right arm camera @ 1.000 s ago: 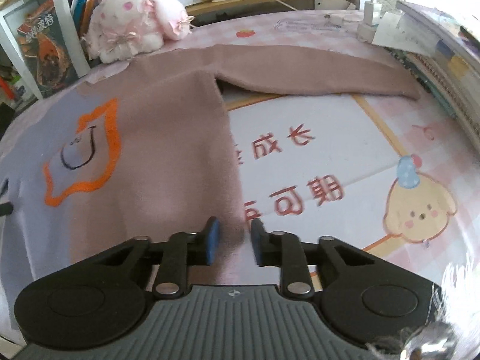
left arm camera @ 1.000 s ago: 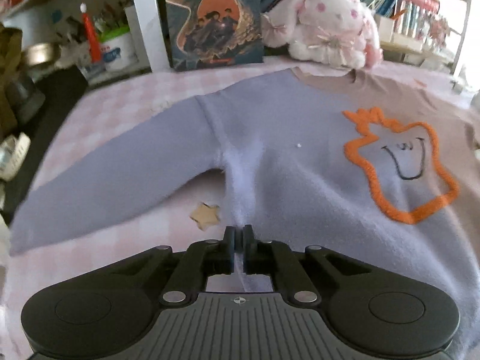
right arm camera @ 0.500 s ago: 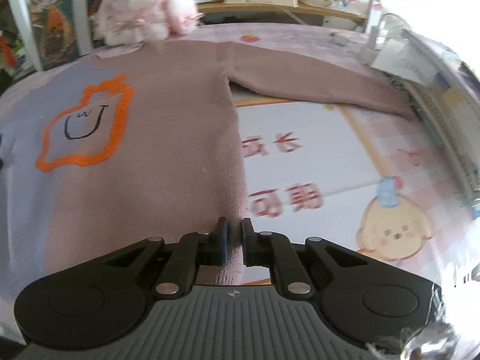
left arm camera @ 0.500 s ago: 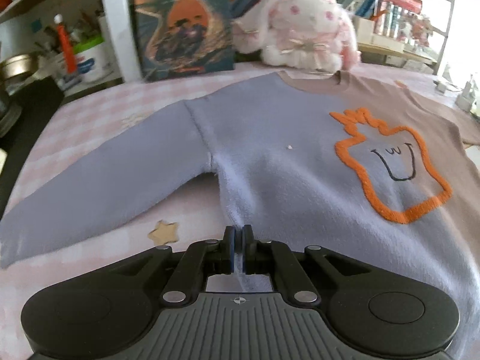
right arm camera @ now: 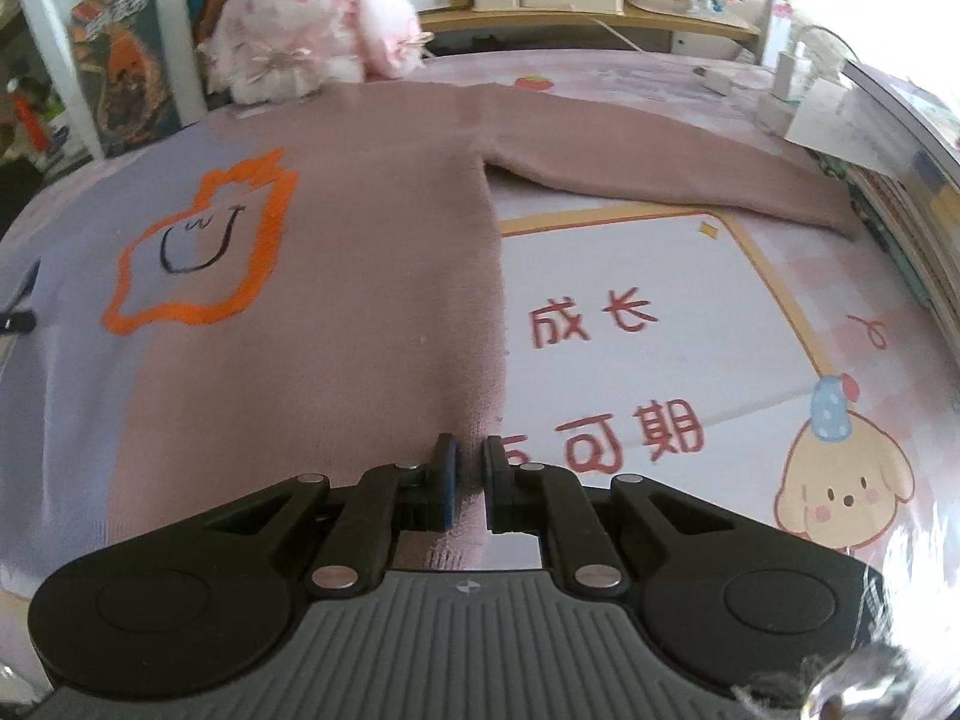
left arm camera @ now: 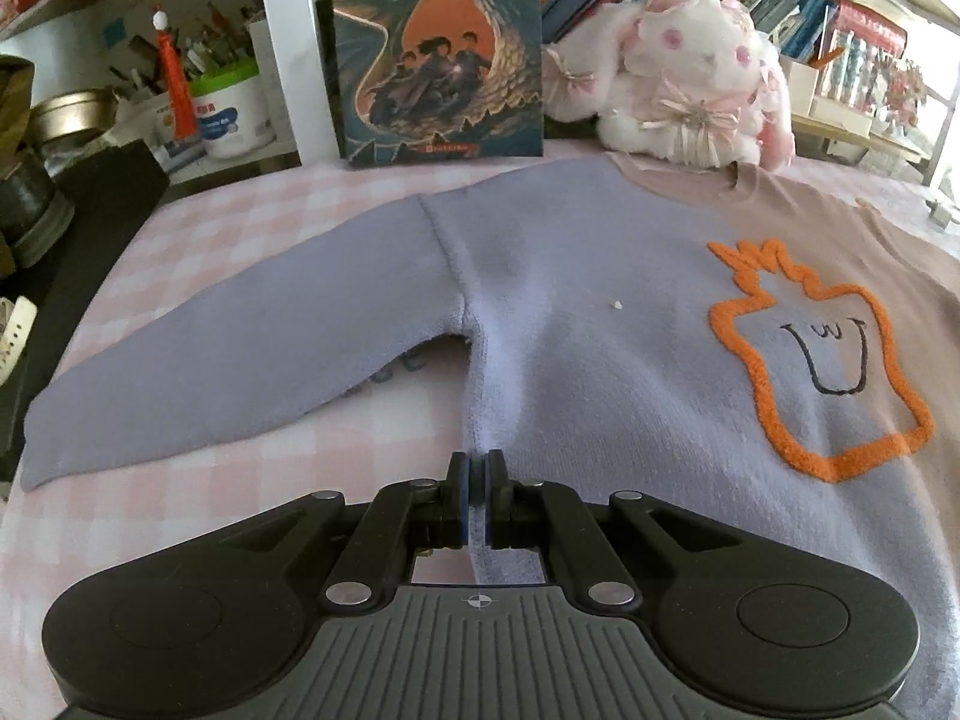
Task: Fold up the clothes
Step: 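Pull the hem away from the collar with both grippers to flatten the sweater, then open both grippers and release the hem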
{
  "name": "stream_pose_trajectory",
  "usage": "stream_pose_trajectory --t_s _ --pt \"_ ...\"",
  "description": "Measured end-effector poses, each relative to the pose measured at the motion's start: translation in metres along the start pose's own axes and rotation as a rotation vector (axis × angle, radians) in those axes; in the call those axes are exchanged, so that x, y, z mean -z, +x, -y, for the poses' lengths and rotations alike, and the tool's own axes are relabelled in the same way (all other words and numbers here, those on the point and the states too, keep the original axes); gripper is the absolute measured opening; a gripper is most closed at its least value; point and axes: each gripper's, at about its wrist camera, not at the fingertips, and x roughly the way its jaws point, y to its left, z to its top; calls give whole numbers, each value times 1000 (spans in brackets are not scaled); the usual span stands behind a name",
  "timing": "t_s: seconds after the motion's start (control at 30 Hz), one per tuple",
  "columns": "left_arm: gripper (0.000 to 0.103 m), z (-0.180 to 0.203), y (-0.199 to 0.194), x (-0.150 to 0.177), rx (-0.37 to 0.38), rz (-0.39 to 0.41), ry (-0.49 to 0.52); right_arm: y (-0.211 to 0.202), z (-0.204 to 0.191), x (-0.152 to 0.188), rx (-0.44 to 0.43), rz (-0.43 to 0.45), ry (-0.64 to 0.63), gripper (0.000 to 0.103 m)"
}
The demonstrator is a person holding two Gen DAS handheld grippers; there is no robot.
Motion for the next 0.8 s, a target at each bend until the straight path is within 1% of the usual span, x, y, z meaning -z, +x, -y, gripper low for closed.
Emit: stream_pose_trajectory --t_s 0.37,0.5,0.57,0.67,0.7,0.73,0.8 --pt "4 2 -4 5 -5 10 21 -1 -8 4 14 8 -37 9" --pt "9 1 -6 9 -10 19 20 0 -9 4 25 10 -39 9" --pt "9 -3 -11 10 -4 18 -5 0 -9 3 30 5 -34 9" --pt "9 -5 -26 16 13 48 -32 1 -10 2 39 -1 -25 12" --pt "10 -4 -31 19 20 56 -36 0 -10 1 44 0 -15 12" --pt "14 -3 -36 22 29 62 -37 0 -11 1 50 2 -4 12" --pt "16 1 -45 29 37 71 -27 -6 -9 2 60 34 46 14"
